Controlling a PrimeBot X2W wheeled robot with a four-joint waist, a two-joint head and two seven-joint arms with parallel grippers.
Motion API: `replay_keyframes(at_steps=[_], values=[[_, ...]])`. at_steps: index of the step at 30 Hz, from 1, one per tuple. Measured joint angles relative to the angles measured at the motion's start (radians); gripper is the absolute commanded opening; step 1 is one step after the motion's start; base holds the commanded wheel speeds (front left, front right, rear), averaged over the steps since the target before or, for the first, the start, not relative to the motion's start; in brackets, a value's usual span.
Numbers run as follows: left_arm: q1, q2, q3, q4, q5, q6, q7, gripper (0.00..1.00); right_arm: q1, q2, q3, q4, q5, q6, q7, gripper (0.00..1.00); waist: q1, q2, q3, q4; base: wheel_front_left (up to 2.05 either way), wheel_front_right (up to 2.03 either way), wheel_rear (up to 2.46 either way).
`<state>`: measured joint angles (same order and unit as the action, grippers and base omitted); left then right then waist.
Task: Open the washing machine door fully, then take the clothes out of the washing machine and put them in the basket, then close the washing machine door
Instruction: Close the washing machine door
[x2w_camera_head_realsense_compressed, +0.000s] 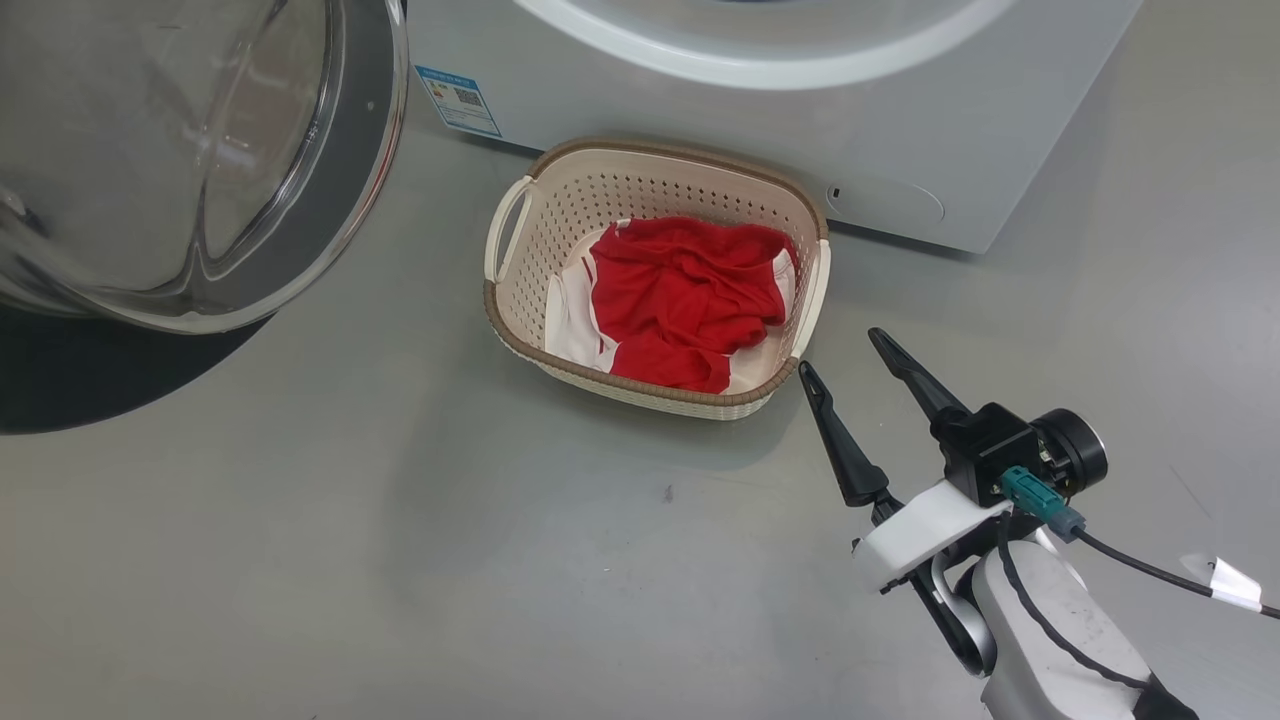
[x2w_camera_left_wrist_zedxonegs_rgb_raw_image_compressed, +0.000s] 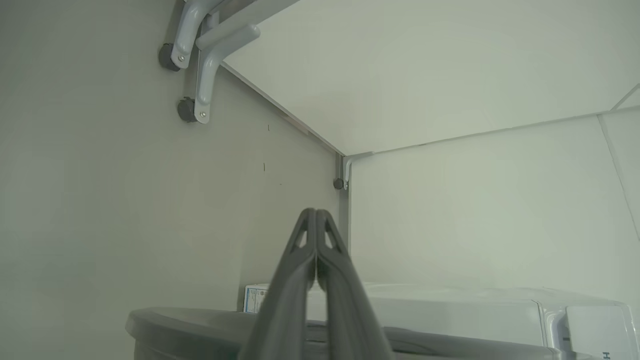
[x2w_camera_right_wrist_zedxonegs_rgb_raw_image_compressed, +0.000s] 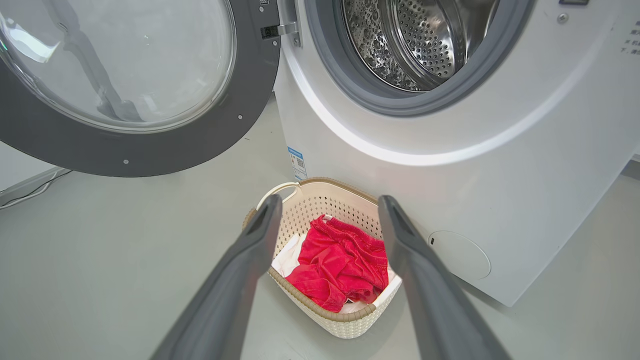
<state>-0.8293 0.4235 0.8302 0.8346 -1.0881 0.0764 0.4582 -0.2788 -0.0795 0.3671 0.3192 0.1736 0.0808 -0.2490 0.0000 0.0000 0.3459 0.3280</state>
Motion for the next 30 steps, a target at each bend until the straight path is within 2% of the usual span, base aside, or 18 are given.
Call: replay_keyframes(at_steps=[10,30], values=[[-0.016,-0.013,-0.045,0.041,-0.020,0.006,0.157,0.00,0.000,0.001,0.000,0.006,0.001,0.000,0.000,1.00,0.0000,0.0000,-0.007,0.001,0.00,0.00,0.00],[-0.016,-0.003,-0.060,0.073,-0.062,-0.030,0.301,0.00,0.000,0.003,-0.001,0.015,0.004,-0.001,0.000,1.00,0.0000,0.0000,-0.025,0.004,0.00,0.00,0.00]])
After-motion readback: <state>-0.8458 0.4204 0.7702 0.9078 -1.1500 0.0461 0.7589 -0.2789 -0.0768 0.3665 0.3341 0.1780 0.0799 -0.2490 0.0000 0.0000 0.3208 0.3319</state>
